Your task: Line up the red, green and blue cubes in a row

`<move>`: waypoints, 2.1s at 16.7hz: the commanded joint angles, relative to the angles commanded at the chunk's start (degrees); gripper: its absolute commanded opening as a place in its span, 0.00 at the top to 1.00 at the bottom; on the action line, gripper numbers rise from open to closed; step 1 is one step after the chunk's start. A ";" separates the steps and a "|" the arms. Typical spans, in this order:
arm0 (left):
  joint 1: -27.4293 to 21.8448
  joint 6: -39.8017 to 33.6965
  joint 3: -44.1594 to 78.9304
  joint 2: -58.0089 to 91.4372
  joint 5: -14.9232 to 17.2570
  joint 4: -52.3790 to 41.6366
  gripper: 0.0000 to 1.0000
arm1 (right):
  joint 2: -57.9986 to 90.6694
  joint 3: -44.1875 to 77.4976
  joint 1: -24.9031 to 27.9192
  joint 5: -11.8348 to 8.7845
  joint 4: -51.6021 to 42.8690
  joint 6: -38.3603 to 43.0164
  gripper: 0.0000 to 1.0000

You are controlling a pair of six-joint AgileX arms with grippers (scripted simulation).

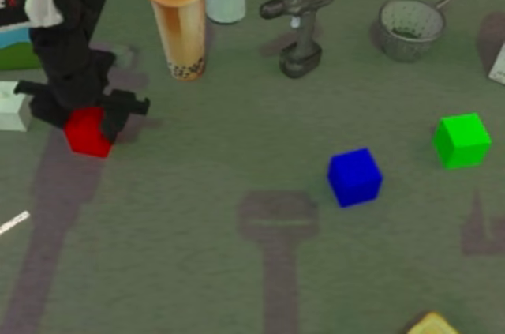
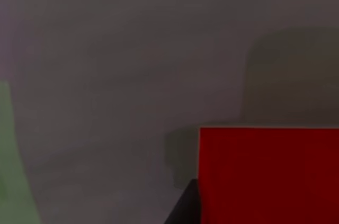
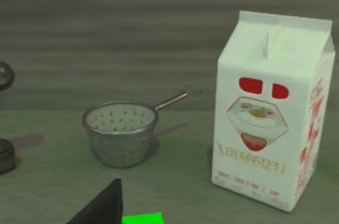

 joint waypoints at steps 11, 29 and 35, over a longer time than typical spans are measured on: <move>0.97 -0.19 7.85 -4.52 0.09 -11.69 1.00 | 0.00 0.00 0.00 0.00 0.00 0.00 0.00; -22.21 -34.55 -12.61 -21.93 -0.71 -9.71 1.00 | 0.00 0.00 0.00 0.00 0.00 0.00 0.00; -32.40 -47.75 -22.76 -30.67 -1.22 -7.03 1.00 | 0.00 0.00 0.00 0.00 0.00 0.00 0.00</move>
